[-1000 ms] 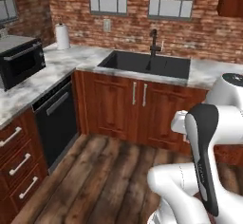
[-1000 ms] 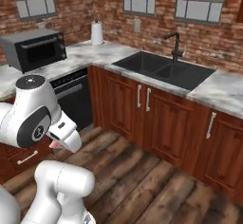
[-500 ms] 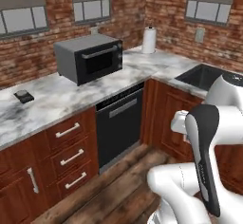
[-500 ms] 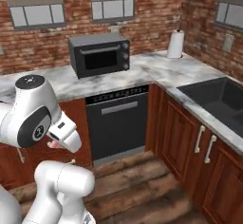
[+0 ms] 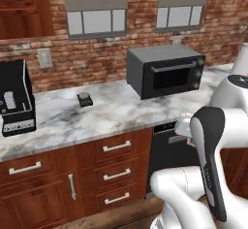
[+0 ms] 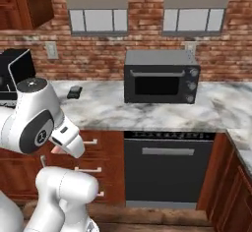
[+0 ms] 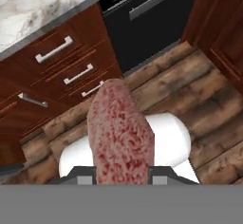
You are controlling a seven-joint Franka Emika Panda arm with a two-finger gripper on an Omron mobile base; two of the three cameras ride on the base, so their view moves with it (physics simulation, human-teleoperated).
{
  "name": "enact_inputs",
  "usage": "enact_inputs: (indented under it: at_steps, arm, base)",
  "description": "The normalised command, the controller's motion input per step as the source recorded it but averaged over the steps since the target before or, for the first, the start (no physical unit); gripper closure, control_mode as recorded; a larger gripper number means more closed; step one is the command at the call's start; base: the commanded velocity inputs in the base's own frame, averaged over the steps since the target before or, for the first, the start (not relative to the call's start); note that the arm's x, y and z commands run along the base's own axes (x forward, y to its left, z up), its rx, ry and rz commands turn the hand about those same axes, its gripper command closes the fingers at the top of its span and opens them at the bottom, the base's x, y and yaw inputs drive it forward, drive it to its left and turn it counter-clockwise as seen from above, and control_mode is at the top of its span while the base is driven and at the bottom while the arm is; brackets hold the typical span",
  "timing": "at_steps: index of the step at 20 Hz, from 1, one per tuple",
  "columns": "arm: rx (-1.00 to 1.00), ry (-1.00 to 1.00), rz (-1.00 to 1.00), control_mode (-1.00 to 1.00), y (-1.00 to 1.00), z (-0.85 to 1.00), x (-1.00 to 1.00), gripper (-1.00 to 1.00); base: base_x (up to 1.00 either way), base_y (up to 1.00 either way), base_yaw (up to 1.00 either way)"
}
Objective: Take the steak from the fridge and place it on the digital scale on the counter by the fridge. Wait a few seconds for a reading, then move it to the plate on the dining counter.
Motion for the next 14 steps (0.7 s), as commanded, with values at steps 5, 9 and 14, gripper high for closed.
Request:
enact_inputs:
  at_steps: [5,9,14]
  arm:
    - [0.00,0.00,0.00,1.00,0.00,0.00,0.00,1.00]
    - [0.00,0.00,0.00,1.00,0.00,0.00,0.00,1.00]
    - [0.00,0.00,0.00,1.00,0.00,0.00,0.00,1.00]
  base:
    - [0.98,-0.01,0.65]
    - [0.95,0.00,0.58]
    - [0.81,0.00,0.41]
